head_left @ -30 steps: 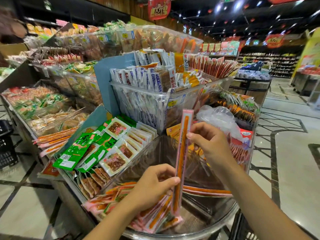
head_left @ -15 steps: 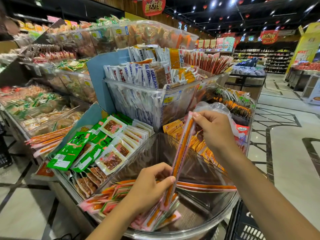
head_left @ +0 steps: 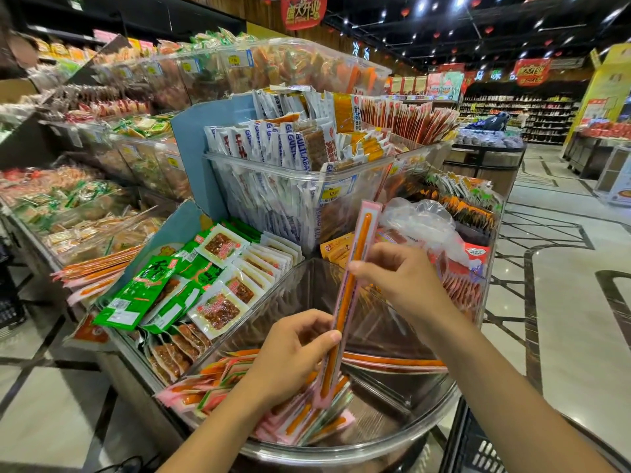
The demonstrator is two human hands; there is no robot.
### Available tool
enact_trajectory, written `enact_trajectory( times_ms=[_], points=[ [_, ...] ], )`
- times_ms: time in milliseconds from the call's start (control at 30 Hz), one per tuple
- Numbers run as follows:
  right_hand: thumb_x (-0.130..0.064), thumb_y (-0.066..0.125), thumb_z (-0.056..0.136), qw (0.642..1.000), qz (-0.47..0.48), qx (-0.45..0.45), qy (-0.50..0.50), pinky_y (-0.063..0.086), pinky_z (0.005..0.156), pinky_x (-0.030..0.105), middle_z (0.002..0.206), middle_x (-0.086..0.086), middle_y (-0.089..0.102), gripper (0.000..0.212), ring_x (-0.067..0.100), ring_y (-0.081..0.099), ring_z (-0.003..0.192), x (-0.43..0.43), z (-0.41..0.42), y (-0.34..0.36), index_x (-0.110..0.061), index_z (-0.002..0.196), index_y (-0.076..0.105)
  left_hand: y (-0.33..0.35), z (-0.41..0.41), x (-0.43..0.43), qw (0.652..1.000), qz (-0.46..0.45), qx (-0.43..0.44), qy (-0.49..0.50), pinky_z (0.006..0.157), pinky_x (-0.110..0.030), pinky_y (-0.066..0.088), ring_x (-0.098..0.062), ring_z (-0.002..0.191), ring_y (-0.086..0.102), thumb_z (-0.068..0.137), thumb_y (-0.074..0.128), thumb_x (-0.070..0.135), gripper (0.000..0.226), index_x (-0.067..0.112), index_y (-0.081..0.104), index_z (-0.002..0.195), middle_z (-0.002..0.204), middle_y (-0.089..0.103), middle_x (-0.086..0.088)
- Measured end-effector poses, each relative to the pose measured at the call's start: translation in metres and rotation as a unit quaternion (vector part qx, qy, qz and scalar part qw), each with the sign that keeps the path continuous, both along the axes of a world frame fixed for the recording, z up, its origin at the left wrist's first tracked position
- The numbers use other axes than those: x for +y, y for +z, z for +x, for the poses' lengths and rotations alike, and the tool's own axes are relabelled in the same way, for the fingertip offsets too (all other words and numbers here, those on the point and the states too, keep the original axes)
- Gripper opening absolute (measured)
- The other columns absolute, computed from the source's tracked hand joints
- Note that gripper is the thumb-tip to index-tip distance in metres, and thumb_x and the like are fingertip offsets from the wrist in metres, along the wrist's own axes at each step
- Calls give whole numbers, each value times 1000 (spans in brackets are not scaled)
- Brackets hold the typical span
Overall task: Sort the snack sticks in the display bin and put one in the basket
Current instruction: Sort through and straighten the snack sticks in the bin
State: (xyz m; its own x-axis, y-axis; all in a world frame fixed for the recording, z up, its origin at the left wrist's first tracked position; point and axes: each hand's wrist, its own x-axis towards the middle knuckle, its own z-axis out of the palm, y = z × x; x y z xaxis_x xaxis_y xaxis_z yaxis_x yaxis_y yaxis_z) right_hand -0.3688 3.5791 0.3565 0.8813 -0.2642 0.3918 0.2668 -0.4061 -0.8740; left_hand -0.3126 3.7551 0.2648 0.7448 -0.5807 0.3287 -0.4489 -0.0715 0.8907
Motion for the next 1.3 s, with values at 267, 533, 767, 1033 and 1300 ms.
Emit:
enact_trajectory(
  times_ms=[267, 533, 767, 1033, 1300],
  points=[
    [-15, 70, 93, 997, -48, -41, -36, 55, 72, 32, 80, 10, 73, 8, 20, 68, 74, -6, 5, 2, -11, 88, 76, 3, -3, 0, 996, 0, 63, -57, 64, -29, 56, -21, 72, 72, 88, 77, 14, 7, 16, 74, 94, 81, 74, -7],
    [-12, 80, 84, 998, -45, 19, 34, 53, 61, 23, 74, 3, 72, 8, 12, 67, 68, -3, 0, -10, -16, 82, 73, 8, -4, 1, 996, -30, 68, -43, 61, -21, 50, -14, 63, 66, 87, 77, 14, 3, 16, 78, 88, 74, 75, -10],
    [-16, 74, 91, 995, -99, -16, -6, 46, 60, 17, 65, -3, 69, 14, 1, 61, 59, -2, -1, -11, -17, 76, 73, 10, -4, 0, 984, -103, 145, -10, 67, -38, 61, -31, 70, 71, 71, 84, 11, 29, 4, 71, 96, 82, 72, -25],
    [-32, 81, 83, 927, -325, -148, -113, 48, 59, 33, 72, -9, 60, 22, 9, 53, 63, 3, -12, 3, -19, 76, 65, 17, -5, 8, 974, -166, 147, 52, 55, -21, 53, -22, 56, 67, 81, 77, -2, 17, -7, 68, 94, 73, 67, -29],
    [-19, 73, 91, 873, -479, -89, 13, 55, 86, 46, 121, -3, 66, 32, 22, 63, 106, 8, -2, 15, -19, 123, 70, 37, -3, 34, 972, -188, 113, 88, 52, -23, 52, -15, 60, 63, 77, 78, 1, 10, 9, 75, 81, 68, 68, -9]
  ],
)
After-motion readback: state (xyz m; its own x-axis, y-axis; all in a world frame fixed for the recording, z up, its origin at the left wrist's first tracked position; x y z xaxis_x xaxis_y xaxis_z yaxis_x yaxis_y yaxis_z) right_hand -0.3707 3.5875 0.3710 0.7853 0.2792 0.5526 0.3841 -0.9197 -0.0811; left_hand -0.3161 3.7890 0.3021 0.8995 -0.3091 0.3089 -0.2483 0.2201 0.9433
